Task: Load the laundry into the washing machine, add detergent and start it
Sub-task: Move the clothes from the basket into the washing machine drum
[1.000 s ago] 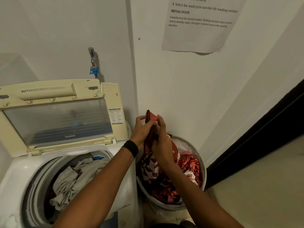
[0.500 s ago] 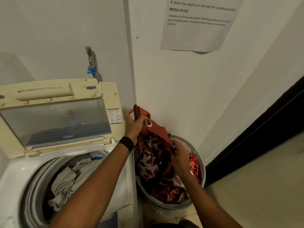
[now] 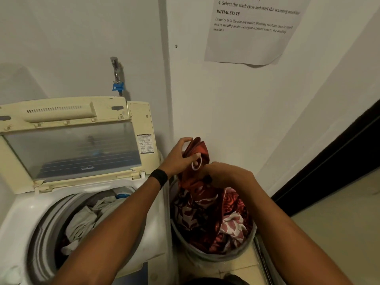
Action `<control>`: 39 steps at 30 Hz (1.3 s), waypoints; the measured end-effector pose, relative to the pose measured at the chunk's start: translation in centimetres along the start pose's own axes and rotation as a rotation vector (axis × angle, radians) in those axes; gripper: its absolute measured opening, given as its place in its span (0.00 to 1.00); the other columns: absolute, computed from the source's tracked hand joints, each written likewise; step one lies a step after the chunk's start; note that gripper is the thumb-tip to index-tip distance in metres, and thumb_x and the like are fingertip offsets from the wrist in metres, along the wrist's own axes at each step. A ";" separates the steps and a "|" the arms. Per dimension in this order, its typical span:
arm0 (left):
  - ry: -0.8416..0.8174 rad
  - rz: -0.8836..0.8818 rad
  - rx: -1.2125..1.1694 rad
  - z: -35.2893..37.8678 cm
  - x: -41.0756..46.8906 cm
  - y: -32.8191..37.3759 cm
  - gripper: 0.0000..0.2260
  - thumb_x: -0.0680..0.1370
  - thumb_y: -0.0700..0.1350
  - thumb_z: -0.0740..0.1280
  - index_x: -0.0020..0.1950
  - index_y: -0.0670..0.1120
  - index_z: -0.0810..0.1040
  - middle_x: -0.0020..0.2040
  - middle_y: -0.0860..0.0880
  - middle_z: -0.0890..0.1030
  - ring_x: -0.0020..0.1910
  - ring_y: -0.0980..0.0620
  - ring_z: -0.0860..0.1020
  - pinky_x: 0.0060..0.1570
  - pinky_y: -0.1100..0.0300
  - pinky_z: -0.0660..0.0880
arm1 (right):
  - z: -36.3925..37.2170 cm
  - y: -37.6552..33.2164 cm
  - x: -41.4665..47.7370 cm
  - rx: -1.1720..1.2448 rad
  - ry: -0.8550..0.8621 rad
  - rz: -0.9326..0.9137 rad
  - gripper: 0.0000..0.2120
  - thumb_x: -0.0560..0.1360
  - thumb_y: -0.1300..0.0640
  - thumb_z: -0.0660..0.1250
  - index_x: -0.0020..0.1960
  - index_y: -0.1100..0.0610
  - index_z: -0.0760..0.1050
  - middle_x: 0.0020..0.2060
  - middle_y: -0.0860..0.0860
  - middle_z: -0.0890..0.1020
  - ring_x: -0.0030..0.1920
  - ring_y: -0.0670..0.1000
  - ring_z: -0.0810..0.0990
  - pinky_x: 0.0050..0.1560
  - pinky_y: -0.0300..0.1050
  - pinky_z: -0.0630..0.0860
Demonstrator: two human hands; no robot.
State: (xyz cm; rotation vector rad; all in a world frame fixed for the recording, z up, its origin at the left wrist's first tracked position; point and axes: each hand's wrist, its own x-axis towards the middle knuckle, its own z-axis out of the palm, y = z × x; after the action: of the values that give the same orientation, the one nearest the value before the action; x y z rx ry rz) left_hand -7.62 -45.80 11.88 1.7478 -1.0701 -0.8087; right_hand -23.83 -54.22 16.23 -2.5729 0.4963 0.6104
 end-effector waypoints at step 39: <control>0.255 -0.232 -0.294 2.2 -0.9 1.1 0.28 0.80 0.55 0.70 0.77 0.51 0.63 0.70 0.46 0.74 0.65 0.47 0.76 0.67 0.47 0.76 | 3.1 -0.7 0.3 0.485 0.722 0.098 0.12 0.84 0.53 0.63 0.62 0.56 0.80 0.52 0.52 0.84 0.51 0.51 0.82 0.57 0.51 0.81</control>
State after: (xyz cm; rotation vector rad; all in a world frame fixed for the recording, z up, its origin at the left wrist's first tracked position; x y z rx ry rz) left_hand -10.24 -45.98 12.12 1.6841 -0.5557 -0.8129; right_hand -24.32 -52.16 13.87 -2.2310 0.8739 -0.4076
